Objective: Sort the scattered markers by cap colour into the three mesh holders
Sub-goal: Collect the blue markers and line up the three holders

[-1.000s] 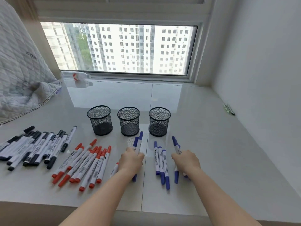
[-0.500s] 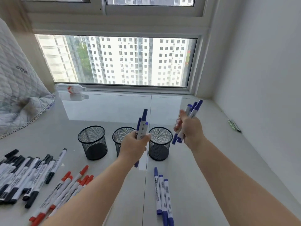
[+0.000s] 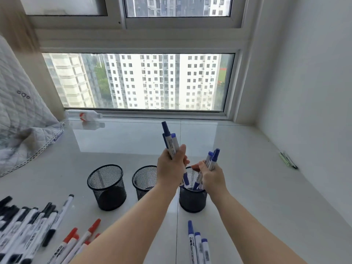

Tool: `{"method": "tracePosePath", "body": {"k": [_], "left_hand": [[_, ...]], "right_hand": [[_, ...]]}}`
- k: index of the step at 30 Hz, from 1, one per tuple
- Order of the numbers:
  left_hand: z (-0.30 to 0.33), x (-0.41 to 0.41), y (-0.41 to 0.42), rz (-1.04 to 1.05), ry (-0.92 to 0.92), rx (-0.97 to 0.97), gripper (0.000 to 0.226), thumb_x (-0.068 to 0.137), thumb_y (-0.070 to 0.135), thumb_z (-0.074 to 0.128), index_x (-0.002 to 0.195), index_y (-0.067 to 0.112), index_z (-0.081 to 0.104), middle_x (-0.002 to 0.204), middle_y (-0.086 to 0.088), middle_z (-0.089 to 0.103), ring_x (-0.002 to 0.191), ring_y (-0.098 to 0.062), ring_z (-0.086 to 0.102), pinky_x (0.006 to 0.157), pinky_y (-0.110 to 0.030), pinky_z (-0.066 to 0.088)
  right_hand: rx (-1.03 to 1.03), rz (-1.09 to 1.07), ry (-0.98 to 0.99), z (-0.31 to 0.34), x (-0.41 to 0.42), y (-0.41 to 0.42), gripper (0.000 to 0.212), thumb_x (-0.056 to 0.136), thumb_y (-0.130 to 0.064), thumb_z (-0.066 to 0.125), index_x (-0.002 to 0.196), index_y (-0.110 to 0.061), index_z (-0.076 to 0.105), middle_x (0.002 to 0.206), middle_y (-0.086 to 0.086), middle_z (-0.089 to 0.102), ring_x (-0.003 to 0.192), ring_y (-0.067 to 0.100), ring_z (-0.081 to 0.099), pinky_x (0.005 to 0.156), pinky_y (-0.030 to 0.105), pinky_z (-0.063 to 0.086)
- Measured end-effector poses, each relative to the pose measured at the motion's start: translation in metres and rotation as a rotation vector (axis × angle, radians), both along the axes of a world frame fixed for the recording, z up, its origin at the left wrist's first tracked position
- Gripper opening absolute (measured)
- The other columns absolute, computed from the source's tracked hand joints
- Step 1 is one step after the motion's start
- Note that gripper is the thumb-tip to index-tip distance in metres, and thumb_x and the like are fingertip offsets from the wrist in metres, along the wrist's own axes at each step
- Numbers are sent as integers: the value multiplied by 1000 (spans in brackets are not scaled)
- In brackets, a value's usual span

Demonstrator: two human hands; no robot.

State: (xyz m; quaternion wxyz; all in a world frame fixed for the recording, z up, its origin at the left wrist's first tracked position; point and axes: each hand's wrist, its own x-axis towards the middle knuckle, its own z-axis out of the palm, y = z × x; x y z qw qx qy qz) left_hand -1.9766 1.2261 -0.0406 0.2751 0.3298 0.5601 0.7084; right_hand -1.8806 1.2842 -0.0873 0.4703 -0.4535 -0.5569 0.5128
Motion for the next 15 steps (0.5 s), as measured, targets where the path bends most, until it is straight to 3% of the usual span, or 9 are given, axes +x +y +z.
{"method": "tracePosePath", "body": {"k": [2, 4, 10, 15], "left_hand": [[-2, 2, 4, 25, -125, 22, 20, 88, 26, 60, 73, 15, 53, 48, 8, 57, 44, -2, 55, 47, -15, 47], [-7, 5, 6, 44, -217, 38, 19, 87, 26, 61, 74, 14, 54, 52, 7, 58, 46, -3, 57, 48, -16, 48], [-43, 23, 8, 86, -62, -120, 22, 84, 36, 62, 74, 17, 57, 61, 6, 63, 47, -1, 56, 50, -19, 44], [-56, 27, 11, 110, 1, -163, 19, 83, 34, 63, 75, 18, 56, 67, 2, 61, 59, -16, 53, 60, -33, 43]], "right_hand": [[22, -10, -21, -1, 3, 0, 16, 92, -14, 52, 78, -12, 61, 73, -4, 67, 77, 21, 62, 54, 16, 46], [40, -11, -30, -2, 7, -3, 13, 90, -10, 53, 79, -15, 56, 73, -3, 68, 76, 21, 64, 56, 18, 48], [68, -86, 7, -9, 12, -11, 22, 84, -7, 57, 80, -27, 49, 78, -2, 61, 73, 16, 58, 63, 22, 46], [104, -103, 30, -9, 6, -12, 24, 86, -6, 56, 85, -28, 48, 86, -3, 59, 79, 8, 58, 66, 12, 43]]}}
